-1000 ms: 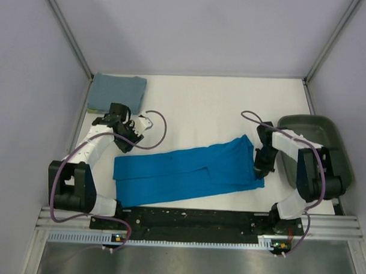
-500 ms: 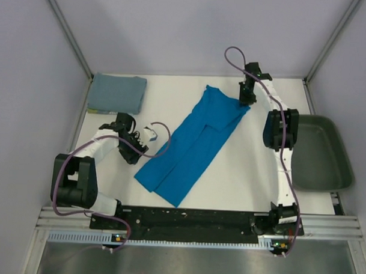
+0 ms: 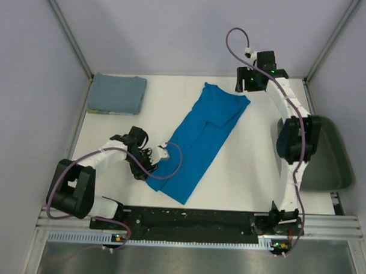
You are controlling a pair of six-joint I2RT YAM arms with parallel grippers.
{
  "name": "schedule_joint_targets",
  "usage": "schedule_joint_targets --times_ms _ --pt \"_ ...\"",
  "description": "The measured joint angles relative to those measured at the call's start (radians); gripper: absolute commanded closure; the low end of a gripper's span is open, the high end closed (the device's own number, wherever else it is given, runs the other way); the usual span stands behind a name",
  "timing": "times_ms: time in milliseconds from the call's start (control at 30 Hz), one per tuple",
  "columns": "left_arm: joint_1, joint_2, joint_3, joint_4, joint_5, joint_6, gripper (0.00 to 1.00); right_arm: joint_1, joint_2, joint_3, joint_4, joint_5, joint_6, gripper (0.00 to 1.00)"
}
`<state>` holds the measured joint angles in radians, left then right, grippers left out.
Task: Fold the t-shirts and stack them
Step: Rotate the tshirt 60 degrees
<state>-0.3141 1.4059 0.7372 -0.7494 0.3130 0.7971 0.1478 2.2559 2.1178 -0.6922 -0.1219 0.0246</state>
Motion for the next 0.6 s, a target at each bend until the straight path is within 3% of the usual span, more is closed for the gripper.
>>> schedule_joint_targets --times_ms 133,233,300,367,500,600 --pt "0.016 -0.089 -0.041 -0.064 0.013 0.040 0.54 0.035 -0.373 -0.340 0.139 -0.110 -0.084 0.29" --pt "0.079 -0.170 -0.029 -0.145 0.014 0.082 0.52 0.165 -0.680 -0.619 0.251 -0.194 -0.203 0.29" --pt "0.121 -0.197 0.018 -0.203 0.012 0.127 0.46 0.303 -0.833 -0.786 0.336 -0.250 -0.291 0.29" --pt "0.145 -0.207 0.063 -0.231 0.022 0.169 0.31 0.447 -0.940 -0.949 0.409 -0.309 -0.380 0.29" --pt "0.145 -0.235 0.122 -0.270 0.118 0.336 0.27 0.718 -1.009 -1.255 0.500 -0.358 -0.560 0.29" --pt "0.127 -0.238 0.091 -0.285 0.161 0.484 0.26 0.883 -0.943 -1.355 0.504 -0.328 -0.654 0.29"
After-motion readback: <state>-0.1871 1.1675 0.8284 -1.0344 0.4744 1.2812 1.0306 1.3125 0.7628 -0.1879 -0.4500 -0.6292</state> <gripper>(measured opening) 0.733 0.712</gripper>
